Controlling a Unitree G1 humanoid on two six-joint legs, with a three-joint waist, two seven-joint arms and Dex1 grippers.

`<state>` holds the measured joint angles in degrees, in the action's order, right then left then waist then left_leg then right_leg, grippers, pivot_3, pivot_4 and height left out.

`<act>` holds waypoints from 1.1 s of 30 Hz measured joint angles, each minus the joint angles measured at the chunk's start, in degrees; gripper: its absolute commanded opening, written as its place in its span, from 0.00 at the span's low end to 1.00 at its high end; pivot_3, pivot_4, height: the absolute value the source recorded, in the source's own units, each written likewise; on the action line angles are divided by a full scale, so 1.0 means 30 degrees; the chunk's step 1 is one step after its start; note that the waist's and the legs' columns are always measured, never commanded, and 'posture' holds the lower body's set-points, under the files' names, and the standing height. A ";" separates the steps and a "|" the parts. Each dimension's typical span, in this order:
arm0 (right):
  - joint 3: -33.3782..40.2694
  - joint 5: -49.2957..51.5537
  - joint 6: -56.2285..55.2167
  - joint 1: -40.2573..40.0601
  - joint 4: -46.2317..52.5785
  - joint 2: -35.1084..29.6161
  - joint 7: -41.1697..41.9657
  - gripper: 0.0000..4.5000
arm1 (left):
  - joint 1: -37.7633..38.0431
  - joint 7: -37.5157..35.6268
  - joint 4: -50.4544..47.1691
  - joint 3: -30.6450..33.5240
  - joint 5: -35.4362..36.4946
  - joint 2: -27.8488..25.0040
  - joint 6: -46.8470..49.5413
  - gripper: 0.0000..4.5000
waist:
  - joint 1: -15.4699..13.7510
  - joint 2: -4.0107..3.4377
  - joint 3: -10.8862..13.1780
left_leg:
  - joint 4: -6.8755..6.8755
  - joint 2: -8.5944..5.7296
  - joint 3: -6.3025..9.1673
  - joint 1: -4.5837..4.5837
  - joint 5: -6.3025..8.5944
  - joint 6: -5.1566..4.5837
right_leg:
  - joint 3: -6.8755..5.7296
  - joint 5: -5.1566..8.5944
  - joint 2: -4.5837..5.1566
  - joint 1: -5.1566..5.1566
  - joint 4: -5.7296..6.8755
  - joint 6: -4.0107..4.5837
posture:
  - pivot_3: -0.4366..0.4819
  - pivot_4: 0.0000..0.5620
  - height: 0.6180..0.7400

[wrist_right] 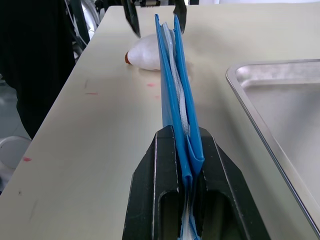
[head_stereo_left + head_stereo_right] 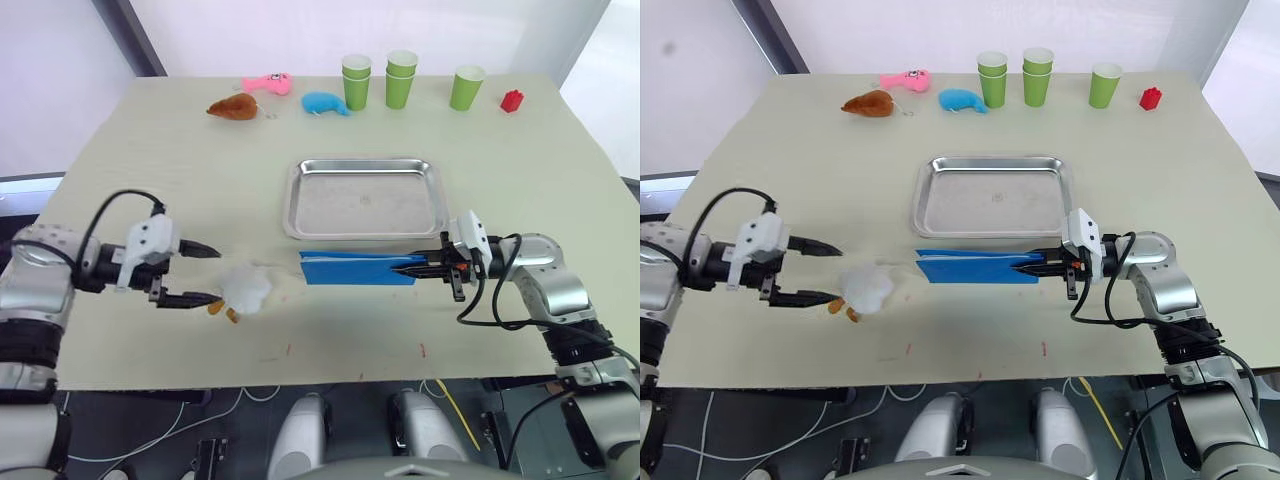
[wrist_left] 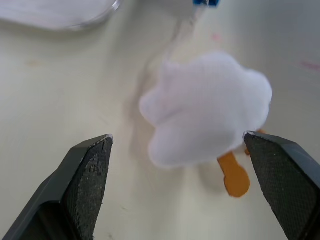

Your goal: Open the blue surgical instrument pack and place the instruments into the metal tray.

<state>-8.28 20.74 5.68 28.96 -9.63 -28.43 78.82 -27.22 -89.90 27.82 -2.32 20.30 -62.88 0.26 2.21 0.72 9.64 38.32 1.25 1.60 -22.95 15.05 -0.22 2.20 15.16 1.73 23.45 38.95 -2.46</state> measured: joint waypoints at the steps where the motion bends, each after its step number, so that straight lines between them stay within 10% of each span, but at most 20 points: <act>1: 0.0003 0.0000 -0.0027 -0.0002 -0.0030 0.0044 0.0000 0.00 | -0.0562 -0.0015 -0.0046 0.0022 0.0624 -0.0194 0.0780 0.99 | -0.0002 -0.0001 0.0001 | 0.0000 -0.0001 -0.0001 0.0002 0.0000 0.0000 | 0.0002 0.0000 0.0002 0.0000 0.0000 0.0000 | 0.48 0.27 1.00; 20: -0.0057 -0.0157 -0.0293 0.0128 -0.0166 0.0495 -0.0082 0.00 | -0.2881 0.1320 -0.0965 0.0533 0.0602 0.7138 0.0194 0.99 | -0.0024 0.0021 0.0014 | 0.0020 -0.0016 0.0002 -0.0008 -0.0002 0.0002 | 0.0013 -0.0005 0.0013 0.0001 0.0004 -0.0004 | 0.48 0.27 1.00; 33: -0.0090 -0.0212 -0.0279 0.0171 -0.0173 0.0446 0.0257 0.00 | -0.2880 0.0870 -0.1512 0.0430 0.0394 0.7706 0.0526 0.99 | 0.0002 0.0022 0.0015 | 0.0018 -0.0015 0.0009 -0.0006 -0.0002 0.0002 | 0.0012 -0.0004 0.0008 0.0001 0.0004 -0.0003 | 0.48 0.27 1.00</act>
<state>-8.55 20.11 4.85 29.47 -10.15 -27.10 79.59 -35.86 -87.29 23.28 -1.03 21.48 -39.76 1.84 2.22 0.79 9.69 38.38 1.21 1.62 -22.97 15.04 -0.22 2.24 15.14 1.75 23.46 38.96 -2.47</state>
